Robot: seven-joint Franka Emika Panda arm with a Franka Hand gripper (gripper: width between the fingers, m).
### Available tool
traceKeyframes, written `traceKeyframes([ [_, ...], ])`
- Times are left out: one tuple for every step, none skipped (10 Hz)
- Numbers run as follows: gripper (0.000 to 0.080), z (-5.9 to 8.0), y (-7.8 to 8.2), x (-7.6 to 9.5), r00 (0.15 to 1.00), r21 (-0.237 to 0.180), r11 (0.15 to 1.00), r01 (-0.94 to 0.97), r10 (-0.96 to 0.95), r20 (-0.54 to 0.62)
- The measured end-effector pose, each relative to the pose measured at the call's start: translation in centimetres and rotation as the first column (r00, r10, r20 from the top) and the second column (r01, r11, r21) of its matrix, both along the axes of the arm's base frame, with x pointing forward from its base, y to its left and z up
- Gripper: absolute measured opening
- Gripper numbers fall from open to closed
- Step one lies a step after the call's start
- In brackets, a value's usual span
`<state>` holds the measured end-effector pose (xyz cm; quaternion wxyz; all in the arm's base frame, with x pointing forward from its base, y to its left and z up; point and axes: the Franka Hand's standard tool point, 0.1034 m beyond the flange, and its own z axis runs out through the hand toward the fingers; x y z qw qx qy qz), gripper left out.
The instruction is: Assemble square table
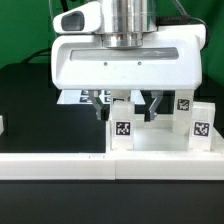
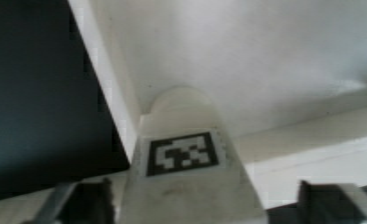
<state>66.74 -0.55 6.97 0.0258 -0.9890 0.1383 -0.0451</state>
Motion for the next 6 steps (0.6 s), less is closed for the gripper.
traceKeyframes([
  [0.0367,0.00,-0.02,0.00,0.999,0.004,0.999,0.034,-0.034,-0.001],
  [0.0290,-0.03,-0.10,-0.02,0.991,0.014,0.991,0.135,-0.135,-0.006],
  [0.0290,-0.03,-0.13,-0.02,0.978,0.022,0.978,0.208,-0.208,-0.011],
  [0.0290,-0.01,-0.11,0.00,0.951,0.030,0.950,0.310,-0.309,-0.018],
  [0.0290,0.11,-0.07,0.00,0.891,0.033,0.891,0.453,-0.452,-0.030],
  [0.0290,0.09,-0.01,-0.07,0.806,0.042,0.805,0.591,-0.590,-0.042],
])
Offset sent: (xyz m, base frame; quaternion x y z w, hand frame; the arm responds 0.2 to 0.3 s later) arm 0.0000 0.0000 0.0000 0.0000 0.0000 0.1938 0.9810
